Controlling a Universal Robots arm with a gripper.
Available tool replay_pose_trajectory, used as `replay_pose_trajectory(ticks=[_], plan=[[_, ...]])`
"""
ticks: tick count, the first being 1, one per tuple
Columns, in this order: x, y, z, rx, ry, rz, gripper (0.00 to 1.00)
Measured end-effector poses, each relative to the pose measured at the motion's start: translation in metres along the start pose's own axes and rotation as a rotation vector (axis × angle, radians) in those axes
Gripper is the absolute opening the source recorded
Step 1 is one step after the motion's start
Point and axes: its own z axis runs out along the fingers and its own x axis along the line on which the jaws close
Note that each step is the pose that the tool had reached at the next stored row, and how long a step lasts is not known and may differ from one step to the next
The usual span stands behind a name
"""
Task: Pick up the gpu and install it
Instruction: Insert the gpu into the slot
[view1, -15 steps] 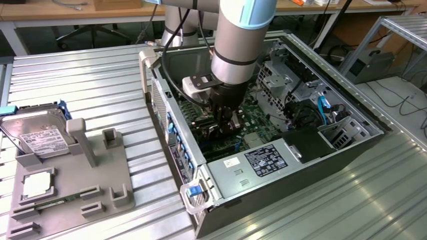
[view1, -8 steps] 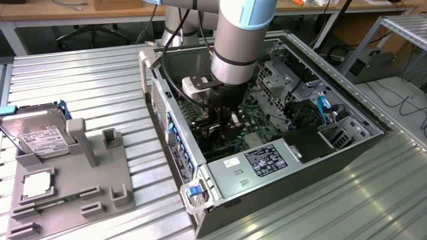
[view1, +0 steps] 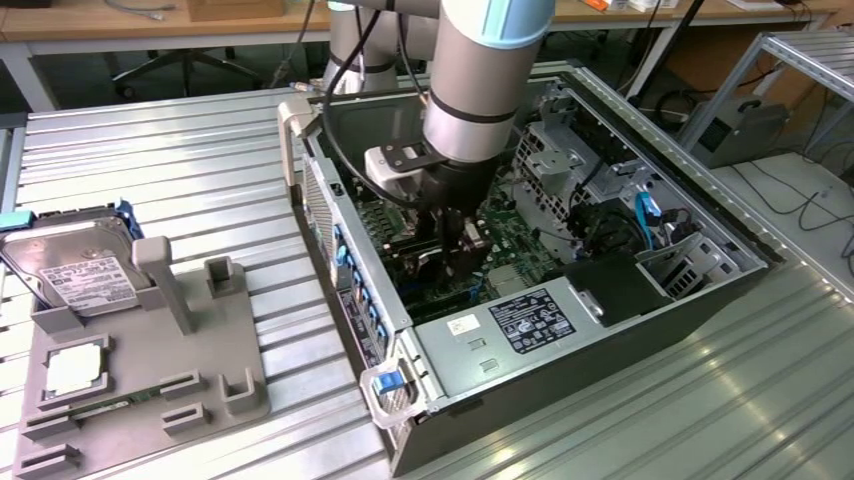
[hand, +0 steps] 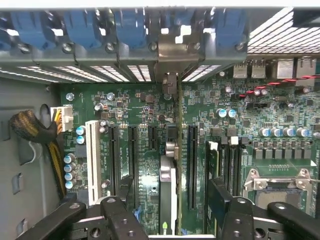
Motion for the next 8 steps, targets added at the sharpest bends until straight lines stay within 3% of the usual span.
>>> replay_pose_trajectory(ticks=[7,8], plan=[[0.000,-0.0014,-0.0320,0.0000,0.0001,0.000,0.71],[-0.001,-0.0018,-0.0410,0.0003,0.0000,0.000,0.71]])
